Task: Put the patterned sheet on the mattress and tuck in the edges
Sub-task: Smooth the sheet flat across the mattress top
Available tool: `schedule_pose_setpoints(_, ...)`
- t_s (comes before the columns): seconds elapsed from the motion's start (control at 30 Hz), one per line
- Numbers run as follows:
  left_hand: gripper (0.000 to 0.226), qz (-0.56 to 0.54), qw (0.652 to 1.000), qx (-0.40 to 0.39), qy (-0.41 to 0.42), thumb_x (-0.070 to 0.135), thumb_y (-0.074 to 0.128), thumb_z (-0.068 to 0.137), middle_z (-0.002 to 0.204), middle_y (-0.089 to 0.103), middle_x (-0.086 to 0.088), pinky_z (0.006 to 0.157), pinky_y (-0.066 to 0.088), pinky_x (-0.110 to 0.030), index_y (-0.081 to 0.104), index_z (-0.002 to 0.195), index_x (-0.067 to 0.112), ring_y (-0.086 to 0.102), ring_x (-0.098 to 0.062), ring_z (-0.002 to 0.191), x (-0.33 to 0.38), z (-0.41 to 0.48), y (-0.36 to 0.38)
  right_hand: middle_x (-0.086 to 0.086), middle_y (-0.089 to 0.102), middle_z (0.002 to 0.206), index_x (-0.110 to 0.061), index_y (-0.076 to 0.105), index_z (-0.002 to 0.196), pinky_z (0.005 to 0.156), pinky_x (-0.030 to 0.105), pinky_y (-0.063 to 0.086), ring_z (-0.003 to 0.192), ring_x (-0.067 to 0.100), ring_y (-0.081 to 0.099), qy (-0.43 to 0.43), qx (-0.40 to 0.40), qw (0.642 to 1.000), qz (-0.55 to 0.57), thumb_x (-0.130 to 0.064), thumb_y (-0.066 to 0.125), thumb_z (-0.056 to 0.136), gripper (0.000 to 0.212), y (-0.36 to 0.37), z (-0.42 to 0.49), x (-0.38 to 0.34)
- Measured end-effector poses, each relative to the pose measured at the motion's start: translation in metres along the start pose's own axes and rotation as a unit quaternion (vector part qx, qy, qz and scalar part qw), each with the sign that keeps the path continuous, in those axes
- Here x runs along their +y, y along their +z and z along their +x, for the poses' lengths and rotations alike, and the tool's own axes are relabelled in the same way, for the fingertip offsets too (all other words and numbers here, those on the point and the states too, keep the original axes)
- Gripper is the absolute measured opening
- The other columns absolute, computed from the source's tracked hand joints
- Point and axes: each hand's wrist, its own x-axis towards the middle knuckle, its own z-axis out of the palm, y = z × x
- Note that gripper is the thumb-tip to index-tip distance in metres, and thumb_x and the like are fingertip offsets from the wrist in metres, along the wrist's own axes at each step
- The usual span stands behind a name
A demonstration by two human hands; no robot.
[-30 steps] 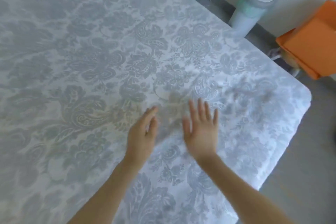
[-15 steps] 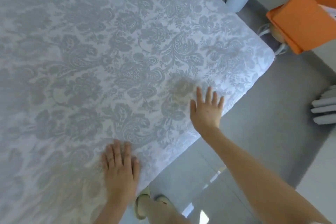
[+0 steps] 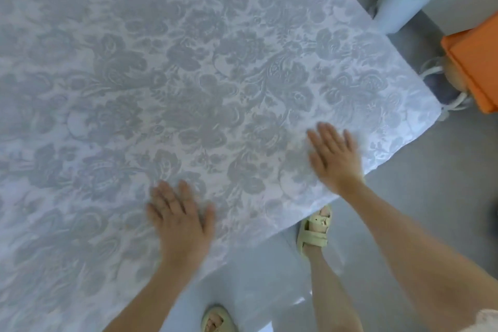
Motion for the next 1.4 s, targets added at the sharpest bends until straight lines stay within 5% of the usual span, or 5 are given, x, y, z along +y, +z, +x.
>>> schedule_pose_setpoints(0.17, 0.066, -0.063, 0.985, 0.07, 0.147, 0.053, 0.015, 0.096, 0.139, 0.051, -0.009, 0.109, 0.03, -0.053, 0.053, 0.132, 0.013, 0.044, -0.032, 0.132, 0.095, 0.071, -0.054, 0.019, 0.037, 0.148, -0.008, 0.04, 0.142, 0.115, 0.056, 0.017, 0.138, 0.034, 0.032, 0.212, 0.137, 0.958, 0.14, -0.039, 0.015, 0.092, 0.064, -0.034, 0.068, 0.027)
schedule_pose_setpoints(0.4, 0.058, -0.029, 0.979, 0.15, -0.134, 0.036, 0.022, 0.096, 0.147, 0.031, -0.027, 0.101, 0.026, -0.064, 0.034, 0.144, 0.007, 0.029, -0.054, 0.129, 0.111, 0.317, -0.113, 0.008, 0.05, 0.141, -0.025, 0.057, 0.13, 0.115, 0.054, 0.013, 0.136, 0.027, 0.039, -0.46, 0.111, 0.88, 0.029, -0.038, 0.036, 0.094, 0.045, -0.029, 0.242, -0.061)
schedule_pose_setpoints(0.67, 0.058, 0.001, 0.994, 0.111, -0.004, 0.05, 0.004, 0.096, 0.159, -0.002, -0.006, 0.112, -0.007, -0.061, 0.001, 0.151, 0.03, -0.01, -0.043, 0.143, 0.28, 0.331, -0.054, 0.014, 0.016, 0.157, -0.025, 0.018, 0.151, 0.114, 0.057, 0.009, 0.144, 0.035, 0.014, 0.051, 0.1, 0.993, 0.038, -0.043, 0.013, 0.098, 0.056, -0.08, 0.347, 0.116)
schedule_pose_setpoints(1.1, 0.035, -0.057, 0.941, 0.191, 0.273, 0.049, 0.048, 0.085, 0.149, 0.036, 0.014, 0.097, 0.039, -0.047, 0.054, 0.12, 0.042, 0.036, -0.029, 0.135, 0.365, 0.193, 0.002, 0.018, 0.01, 0.157, -0.028, 0.01, 0.151, 0.116, 0.049, 0.013, 0.144, 0.036, 0.012, 0.047, -0.021, 0.994, 0.1, -0.05, 0.026, 0.097, 0.061, -0.085, 0.342, 0.16)
schedule_pose_setpoints(1.4, 0.064, -0.019, 0.987, -0.091, -0.133, 0.062, 0.025, 0.081, 0.156, 0.005, -0.007, 0.103, 0.022, -0.07, 0.026, 0.143, 0.045, 0.014, -0.038, 0.143, 0.371, 0.12, -0.028, 0.01, 0.053, 0.137, -0.038, 0.049, 0.126, 0.082, 0.064, 0.041, 0.121, 0.034, 0.054, -0.258, -0.17, 0.949, -0.063, -0.08, 0.043, 0.051, 0.086, -0.065, 0.166, 0.193)
